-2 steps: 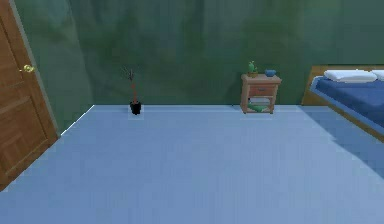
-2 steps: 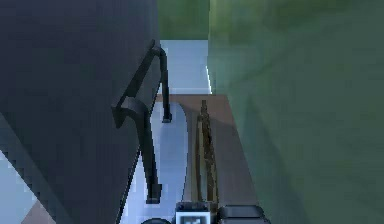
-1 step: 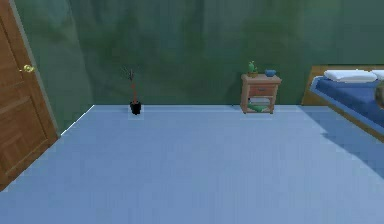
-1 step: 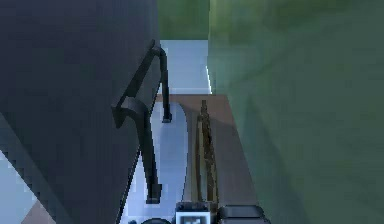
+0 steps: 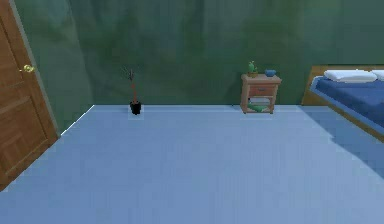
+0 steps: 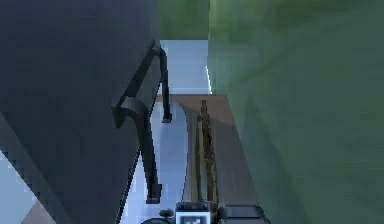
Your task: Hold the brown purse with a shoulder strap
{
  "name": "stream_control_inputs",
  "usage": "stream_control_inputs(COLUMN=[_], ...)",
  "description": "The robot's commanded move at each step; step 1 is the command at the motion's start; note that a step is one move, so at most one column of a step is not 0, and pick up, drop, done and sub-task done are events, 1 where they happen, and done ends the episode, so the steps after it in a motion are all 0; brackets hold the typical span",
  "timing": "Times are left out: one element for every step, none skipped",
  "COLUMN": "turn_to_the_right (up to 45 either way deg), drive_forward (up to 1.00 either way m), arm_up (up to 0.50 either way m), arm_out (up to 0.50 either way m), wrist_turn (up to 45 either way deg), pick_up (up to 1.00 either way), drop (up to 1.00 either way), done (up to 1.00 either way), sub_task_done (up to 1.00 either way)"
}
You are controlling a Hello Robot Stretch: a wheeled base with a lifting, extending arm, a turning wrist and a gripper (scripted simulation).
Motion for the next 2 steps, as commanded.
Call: stream_control_inputs(turn_to_the_right=[0.0, 0.0], drive_forward=[0.0, 0.0], arm_up=[0.0, 0.0], arm_out=[0.0, 0.0], wrist_turn=[45.0, 45.0], pick_up=[0.0, 0.0], drop=[0.0, 0.0], done=[0.0, 0.0], sub_task_done=[0.0, 0.0])
